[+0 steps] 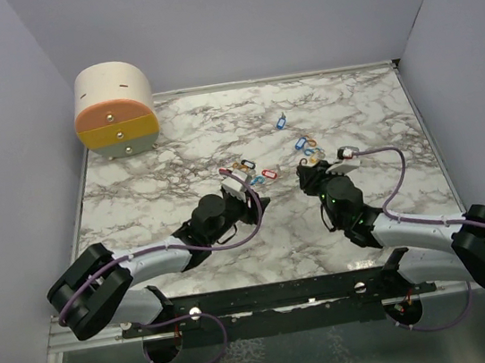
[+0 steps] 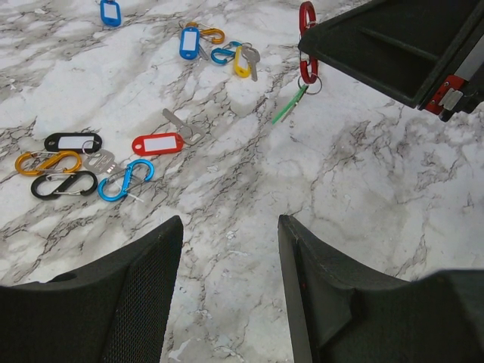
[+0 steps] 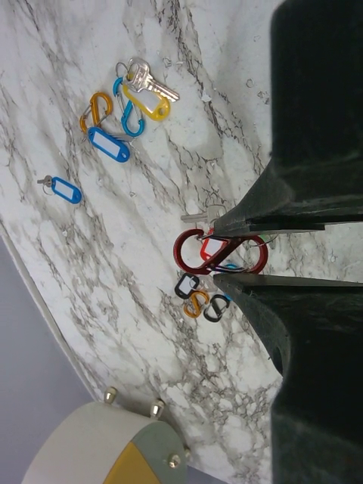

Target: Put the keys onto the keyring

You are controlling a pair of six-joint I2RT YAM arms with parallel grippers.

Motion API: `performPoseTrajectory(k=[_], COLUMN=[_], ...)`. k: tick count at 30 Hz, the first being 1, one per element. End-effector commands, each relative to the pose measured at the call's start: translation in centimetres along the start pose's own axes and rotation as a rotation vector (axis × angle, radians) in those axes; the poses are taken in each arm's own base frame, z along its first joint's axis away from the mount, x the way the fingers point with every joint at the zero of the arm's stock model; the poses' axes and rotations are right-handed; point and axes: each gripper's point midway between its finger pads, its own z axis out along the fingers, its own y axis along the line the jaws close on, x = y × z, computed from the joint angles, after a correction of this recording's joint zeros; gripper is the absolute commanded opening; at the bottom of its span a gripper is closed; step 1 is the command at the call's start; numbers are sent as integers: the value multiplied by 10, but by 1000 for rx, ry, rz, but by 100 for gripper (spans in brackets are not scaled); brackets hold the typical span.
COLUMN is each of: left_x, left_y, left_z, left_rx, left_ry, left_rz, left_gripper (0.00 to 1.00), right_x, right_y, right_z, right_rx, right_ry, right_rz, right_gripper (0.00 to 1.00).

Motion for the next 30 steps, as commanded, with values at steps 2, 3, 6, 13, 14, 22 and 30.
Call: performPoseTrajectory(k=[2, 3, 6, 13, 14, 22, 30], left_x=[-12, -12, -12, -16, -15, -17, -14], left_y=[-3, -3, -2, -2, -2, -1, 2], left_z=[-4, -4, -5, -8, -8, -8, -6], left_rx=[11, 10, 5, 5, 5, -1, -17], left_ry=[-48, -48, -50, -65, -64, -69, -56], left_rz=[9, 9, 8, 9, 9, 8, 5], left_gripper=[56, 56, 56, 56, 56, 56, 56], right_x=[-4, -4, -5, -5, -5, 6, 59], right_y=[-14, -15, -16, -24, -25, -21, -16], right_z=[-2, -2, -2, 3, 3, 9, 25], right_rx=[59, 65, 75, 136, 141, 146, 188], right_ry=[-18, -19, -18, -10, -6, 58, 334], right_rz=[6, 6, 7, -24, -28, -94, -209], right_gripper=[26, 29, 31, 38, 39, 51, 56])
